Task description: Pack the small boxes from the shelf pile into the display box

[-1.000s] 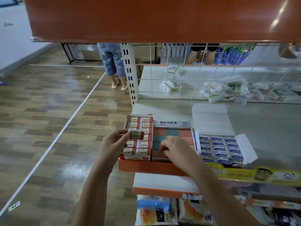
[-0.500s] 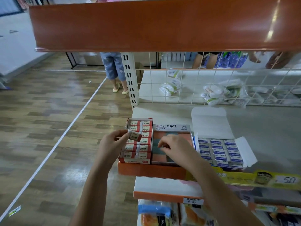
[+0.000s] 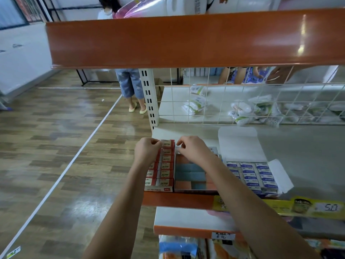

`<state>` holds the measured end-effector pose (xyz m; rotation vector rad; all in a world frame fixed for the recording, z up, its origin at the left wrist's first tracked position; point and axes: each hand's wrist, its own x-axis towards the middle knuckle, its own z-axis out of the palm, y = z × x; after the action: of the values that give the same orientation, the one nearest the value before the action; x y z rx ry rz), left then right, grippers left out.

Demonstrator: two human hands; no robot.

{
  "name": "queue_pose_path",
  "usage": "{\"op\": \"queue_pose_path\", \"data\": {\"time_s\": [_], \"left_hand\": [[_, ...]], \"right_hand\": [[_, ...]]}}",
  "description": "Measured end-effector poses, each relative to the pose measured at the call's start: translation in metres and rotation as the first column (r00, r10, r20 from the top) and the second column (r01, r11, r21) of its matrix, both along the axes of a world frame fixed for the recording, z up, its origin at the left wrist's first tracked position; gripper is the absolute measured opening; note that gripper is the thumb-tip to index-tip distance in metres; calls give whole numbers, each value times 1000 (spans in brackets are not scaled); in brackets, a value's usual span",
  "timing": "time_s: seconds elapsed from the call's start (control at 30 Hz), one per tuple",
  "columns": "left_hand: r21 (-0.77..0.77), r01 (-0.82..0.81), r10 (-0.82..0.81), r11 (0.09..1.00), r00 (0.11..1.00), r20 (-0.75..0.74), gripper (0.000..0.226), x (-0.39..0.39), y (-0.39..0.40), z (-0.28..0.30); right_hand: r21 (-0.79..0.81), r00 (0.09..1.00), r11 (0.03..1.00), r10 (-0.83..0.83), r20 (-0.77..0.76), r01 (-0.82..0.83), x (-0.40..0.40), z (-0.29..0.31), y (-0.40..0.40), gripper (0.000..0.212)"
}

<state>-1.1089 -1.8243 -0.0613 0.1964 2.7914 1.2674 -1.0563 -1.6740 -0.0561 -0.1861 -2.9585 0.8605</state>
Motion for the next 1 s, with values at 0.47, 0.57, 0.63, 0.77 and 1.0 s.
{"op": "queue_pose_path", "data": {"time_s": [0.47, 0.57, 0.63, 0.77, 1.0], "left_hand": [[-370, -47, -50, 928, 967, -249, 28, 2, 9, -10], [-410, -45, -85, 911, 952, -293, 26, 0, 9, -7], [-426, -17, -139, 905, 932, -333, 25, -2, 13, -1], [-472, 158, -366, 867, 846, -389, 29, -1, 45, 16], [-580, 463, -705, 670, 642, -302, 41, 46, 158, 45]], "right_hand": [[33, 1000, 999, -6, 2, 6, -3, -6, -7, 17], [63, 1000, 998, 2, 29, -4, -2, -2, -9, 19], [78, 998, 997, 14, 53, -18, -2, 3, -5, 24], [203, 997, 979, -20, 69, 6, 5, 24, 20, 34], [421, 965, 869, -255, -63, 258, 79, 57, 119, 39]]}}
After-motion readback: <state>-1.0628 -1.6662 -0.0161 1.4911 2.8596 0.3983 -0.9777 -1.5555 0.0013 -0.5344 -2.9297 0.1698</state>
